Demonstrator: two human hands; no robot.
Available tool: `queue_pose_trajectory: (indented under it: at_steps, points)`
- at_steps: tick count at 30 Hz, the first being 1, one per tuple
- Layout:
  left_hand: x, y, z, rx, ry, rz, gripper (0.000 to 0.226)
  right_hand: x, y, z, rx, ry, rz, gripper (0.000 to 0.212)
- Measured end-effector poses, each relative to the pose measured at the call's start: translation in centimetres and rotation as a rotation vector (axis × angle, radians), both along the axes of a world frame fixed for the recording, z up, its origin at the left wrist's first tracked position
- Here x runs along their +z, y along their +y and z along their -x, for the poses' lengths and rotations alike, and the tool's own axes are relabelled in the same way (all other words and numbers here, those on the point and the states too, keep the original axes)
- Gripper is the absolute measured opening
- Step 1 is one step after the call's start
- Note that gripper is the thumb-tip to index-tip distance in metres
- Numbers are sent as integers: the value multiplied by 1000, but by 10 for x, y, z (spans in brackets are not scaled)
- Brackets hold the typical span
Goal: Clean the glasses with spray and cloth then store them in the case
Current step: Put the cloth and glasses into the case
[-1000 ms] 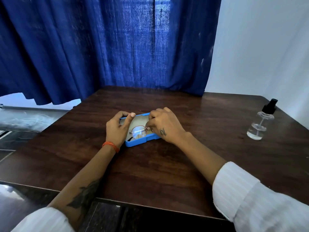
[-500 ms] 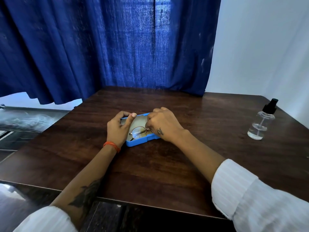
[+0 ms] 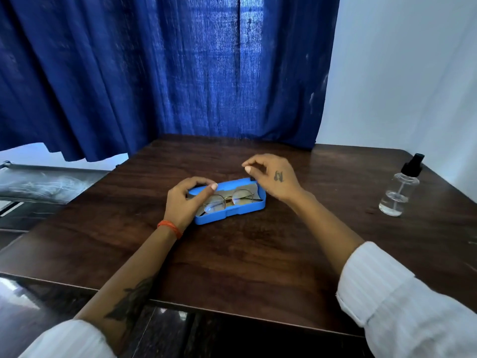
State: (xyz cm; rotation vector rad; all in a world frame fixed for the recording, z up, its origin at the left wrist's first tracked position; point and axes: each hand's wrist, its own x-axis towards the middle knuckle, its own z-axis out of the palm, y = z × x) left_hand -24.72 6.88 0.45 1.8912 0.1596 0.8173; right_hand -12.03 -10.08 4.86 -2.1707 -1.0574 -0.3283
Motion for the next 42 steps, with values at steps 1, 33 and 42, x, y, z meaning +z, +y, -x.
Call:
queue_pose_trajectory:
  at_steps: [1,33,42]
  points:
    - [-1,0,2,-18,12,-15,8,-6,0,-1,33,13,64,22]
    - [-1,-12,-9,-132,231,-460,68,-42,-47,7,134,-236,360,54]
    - [6,-64,-79,-354,277,-537,68,-37,-119,-18,-55,-181,423,58]
